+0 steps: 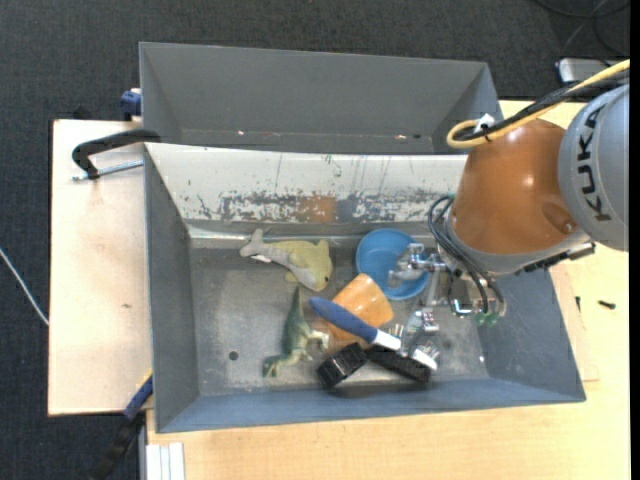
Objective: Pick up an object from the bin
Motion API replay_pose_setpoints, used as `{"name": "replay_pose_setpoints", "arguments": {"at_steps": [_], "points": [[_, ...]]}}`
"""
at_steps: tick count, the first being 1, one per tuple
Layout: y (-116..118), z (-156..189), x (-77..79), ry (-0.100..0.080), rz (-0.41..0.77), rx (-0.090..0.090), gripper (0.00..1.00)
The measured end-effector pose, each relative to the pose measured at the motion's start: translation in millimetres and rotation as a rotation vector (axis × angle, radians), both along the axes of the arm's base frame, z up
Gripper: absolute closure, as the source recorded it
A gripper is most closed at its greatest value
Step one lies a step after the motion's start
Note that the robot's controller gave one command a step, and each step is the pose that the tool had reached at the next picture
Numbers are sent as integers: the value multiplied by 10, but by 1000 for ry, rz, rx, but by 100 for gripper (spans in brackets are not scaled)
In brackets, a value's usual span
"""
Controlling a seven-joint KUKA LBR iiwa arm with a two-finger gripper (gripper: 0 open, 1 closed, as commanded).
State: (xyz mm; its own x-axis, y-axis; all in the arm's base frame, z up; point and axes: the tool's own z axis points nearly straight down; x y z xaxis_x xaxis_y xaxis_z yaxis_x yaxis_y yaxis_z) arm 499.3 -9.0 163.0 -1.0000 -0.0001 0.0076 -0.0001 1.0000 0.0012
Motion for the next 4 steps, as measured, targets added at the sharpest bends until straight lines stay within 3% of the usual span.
{"name": "replay_pose_setpoints", "arguments": {"at_steps": [1,2,3,4], "points": [[272,-694,44,-43,12,-5,0],[544,-611,28,-18,-265,0,0],[1001,-508,105,-14,-371,0,0],[1001,-614,176,-20,-458,3,0]]}}
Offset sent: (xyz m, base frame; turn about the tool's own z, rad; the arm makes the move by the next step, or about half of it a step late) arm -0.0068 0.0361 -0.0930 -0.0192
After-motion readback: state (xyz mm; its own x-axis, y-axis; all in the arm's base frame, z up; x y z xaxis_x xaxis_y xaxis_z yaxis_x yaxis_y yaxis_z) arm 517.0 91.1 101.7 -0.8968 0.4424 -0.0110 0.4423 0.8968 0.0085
